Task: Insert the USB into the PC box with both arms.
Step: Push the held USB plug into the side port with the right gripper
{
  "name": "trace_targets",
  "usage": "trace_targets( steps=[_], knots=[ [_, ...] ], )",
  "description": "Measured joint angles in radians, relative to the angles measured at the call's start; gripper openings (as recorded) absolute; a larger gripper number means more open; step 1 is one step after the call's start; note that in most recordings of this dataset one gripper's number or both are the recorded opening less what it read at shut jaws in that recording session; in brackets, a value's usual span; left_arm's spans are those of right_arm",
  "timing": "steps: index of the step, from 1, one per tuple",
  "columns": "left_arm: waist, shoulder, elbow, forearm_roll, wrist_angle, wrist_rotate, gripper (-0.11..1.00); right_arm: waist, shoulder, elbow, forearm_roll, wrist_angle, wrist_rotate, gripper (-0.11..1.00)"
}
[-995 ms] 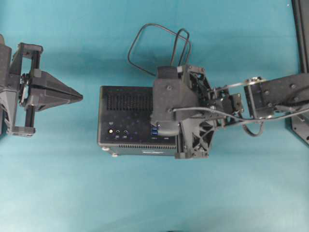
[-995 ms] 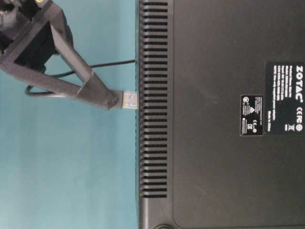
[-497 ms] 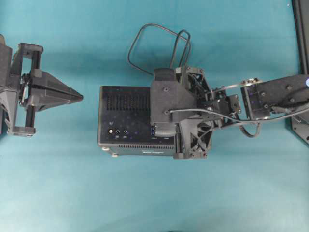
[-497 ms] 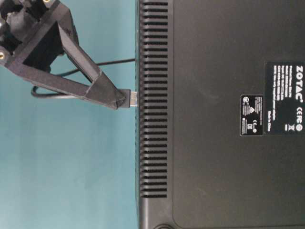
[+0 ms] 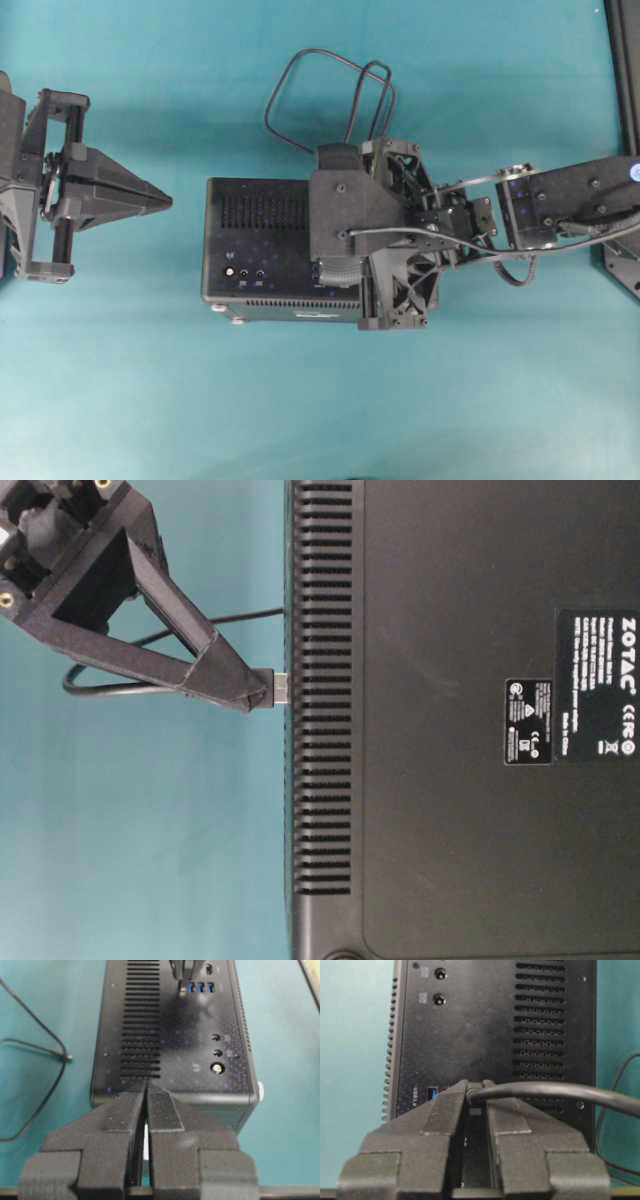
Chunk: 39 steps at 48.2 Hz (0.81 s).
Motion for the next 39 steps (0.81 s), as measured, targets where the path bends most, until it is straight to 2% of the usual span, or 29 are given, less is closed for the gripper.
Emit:
trace_targets(
  steps=[6,11,24,39],
  knots=[
    [0.000,0.000,0.000,0.002,0.000,0.000,0.00,0.000,-0.002,0.000,0.000,-0.002,0.000,0.17],
    [0.002,0.000,0.000,0.000,0.000,0.000,0.00,0.002,-0.002,0.002,0.000,-0.003,-0.002,0.25],
    [0.002,0.000,0.000,0.000,0.000,0.000,0.00,0.011,-0.002,0.000,0.006,-0.003,0.000,0.62],
    [0.002,0.000,0.000,0.000,0.000,0.000,0.00,0.005,-0.021,-0.005,-0.026,0.008,0.000,0.64]
  ],
)
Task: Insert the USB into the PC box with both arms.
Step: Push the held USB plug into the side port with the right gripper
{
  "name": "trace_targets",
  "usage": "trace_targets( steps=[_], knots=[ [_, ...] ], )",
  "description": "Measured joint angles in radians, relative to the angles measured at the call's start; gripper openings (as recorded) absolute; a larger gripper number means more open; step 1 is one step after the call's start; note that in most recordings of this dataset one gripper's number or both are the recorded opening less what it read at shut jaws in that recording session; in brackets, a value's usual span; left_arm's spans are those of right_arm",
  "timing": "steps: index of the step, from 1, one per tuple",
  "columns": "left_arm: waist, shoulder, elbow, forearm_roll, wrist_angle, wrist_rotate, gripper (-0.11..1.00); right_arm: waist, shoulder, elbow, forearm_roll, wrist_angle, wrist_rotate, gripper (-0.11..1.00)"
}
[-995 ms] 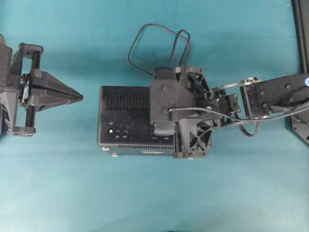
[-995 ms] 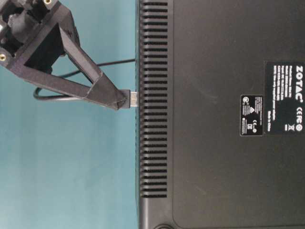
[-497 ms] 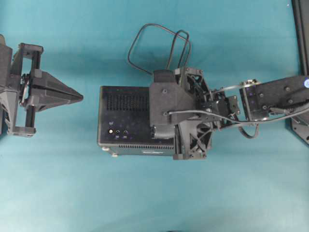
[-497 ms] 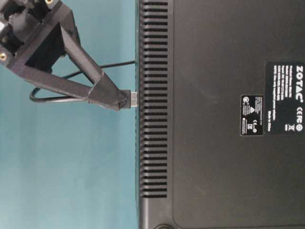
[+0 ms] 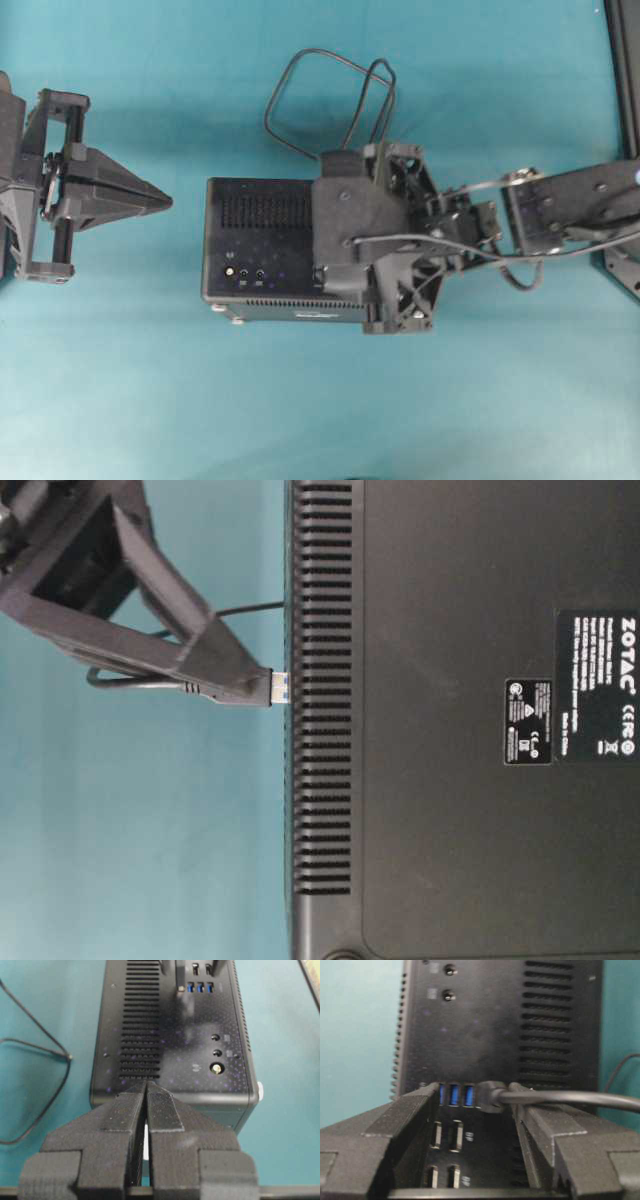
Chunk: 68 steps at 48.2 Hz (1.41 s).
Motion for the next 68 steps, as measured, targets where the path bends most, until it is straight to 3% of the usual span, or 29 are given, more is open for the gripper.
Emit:
trace_targets(
  steps=[8,28,42,58,68],
  knots=[
    [0.000,0.000,0.000,0.002,0.000,0.000,0.00,-0.011,-0.034,0.000,-0.026,-0.005,0.000,0.64],
    [0.000,0.000,0.000,0.000,0.000,0.000,0.00,-0.018,-0.043,0.012,-0.031,-0.092,0.000,0.59],
    [-0.002,0.000,0.000,0.000,0.000,0.000,0.00,-0.018,-0.046,0.037,-0.028,-0.110,0.000,0.42],
    [-0.002,0.000,0.000,0.000,0.000,-0.002,0.00,-0.014,-0.052,0.063,-0.023,-0.161,0.002,0.12],
    [0.000,0.000,0.000,0.000,0.000,-0.002,0.00,-0.014,-0.061,0.069,-0.008,-0.167,0.003,0.09]
  ],
)
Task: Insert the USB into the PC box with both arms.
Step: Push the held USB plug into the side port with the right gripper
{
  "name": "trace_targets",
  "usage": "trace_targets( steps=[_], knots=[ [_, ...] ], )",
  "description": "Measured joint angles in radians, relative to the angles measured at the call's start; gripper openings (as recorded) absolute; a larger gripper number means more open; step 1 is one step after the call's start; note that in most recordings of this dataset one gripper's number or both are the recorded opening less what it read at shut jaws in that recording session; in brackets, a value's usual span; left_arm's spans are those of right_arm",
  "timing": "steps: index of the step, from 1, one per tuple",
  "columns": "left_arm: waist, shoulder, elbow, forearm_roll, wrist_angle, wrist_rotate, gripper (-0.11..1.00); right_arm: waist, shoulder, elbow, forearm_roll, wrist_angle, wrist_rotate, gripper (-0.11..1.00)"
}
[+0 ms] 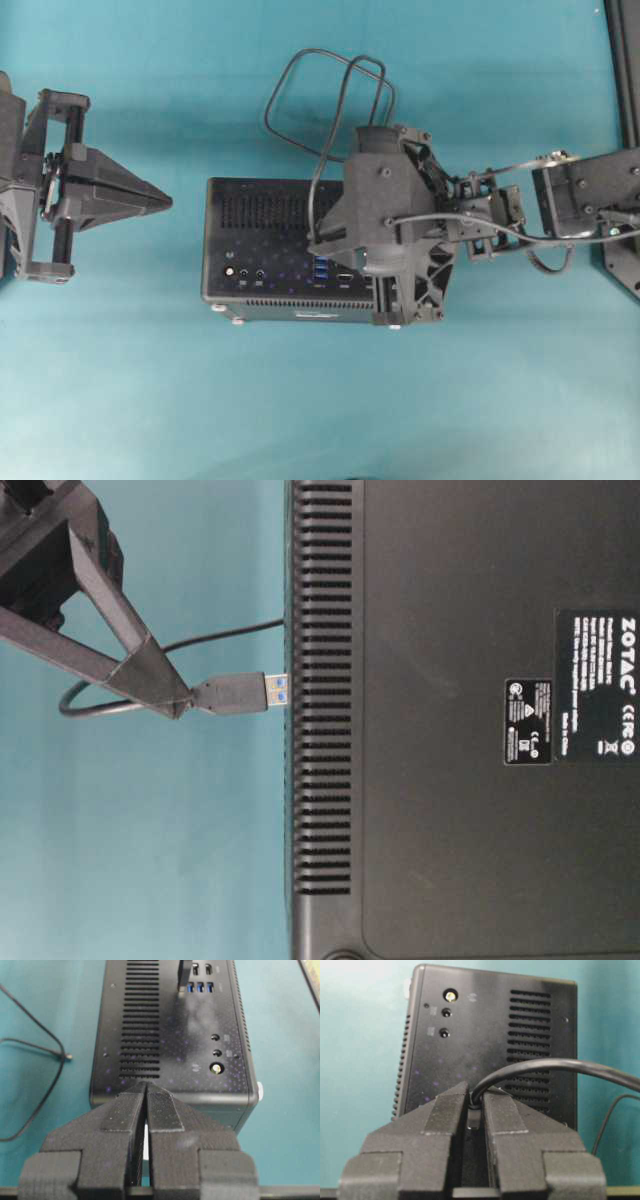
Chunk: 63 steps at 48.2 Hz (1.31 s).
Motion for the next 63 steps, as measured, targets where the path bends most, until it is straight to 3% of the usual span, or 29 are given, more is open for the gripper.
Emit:
trace_targets(
  steps=[19,50,63],
  knots=[
    [-0.002,0.000,0.000,0.002,0.000,-0.002,0.00,0.011,-0.003,0.023,0.014,-0.017,0.037,0.09],
    [-0.002,0.002,0.000,0.002,0.000,-0.002,0.00,0.000,-0.002,0.043,-0.012,-0.017,0.043,0.09],
    [-0.002,0.002,0.000,0.000,0.000,-0.003,0.00,0.005,0.003,0.043,0.008,-0.018,0.046,0.09]
  ],
)
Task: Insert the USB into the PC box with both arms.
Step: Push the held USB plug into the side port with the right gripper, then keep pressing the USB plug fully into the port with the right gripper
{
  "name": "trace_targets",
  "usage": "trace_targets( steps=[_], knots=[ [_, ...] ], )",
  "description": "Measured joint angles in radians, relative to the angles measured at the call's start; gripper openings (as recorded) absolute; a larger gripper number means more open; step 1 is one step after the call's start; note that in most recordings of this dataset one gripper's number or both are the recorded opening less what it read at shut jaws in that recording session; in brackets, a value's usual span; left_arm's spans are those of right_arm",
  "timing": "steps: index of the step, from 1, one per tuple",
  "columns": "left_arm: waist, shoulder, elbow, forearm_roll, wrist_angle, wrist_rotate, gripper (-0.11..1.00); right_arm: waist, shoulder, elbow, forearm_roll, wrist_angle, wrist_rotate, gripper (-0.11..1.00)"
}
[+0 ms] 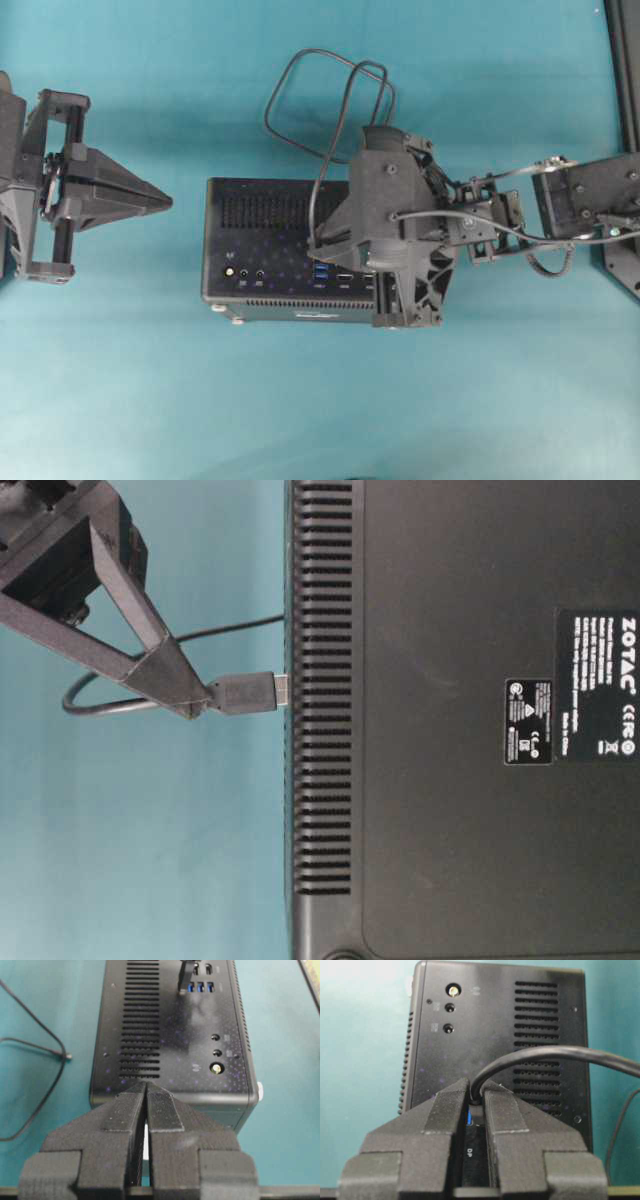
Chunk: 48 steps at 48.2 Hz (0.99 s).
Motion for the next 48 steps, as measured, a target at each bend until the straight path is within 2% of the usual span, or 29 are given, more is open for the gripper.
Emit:
trace_targets(
  steps=[16,48],
  knots=[
    [0.000,0.000,0.000,0.000,0.000,-0.002,0.00,-0.015,-0.005,0.018,-0.018,0.009,0.000,0.09],
    [0.000,0.002,0.000,0.000,0.000,0.000,0.00,-0.002,0.005,0.012,-0.020,0.017,0.006,0.09]
  ],
)
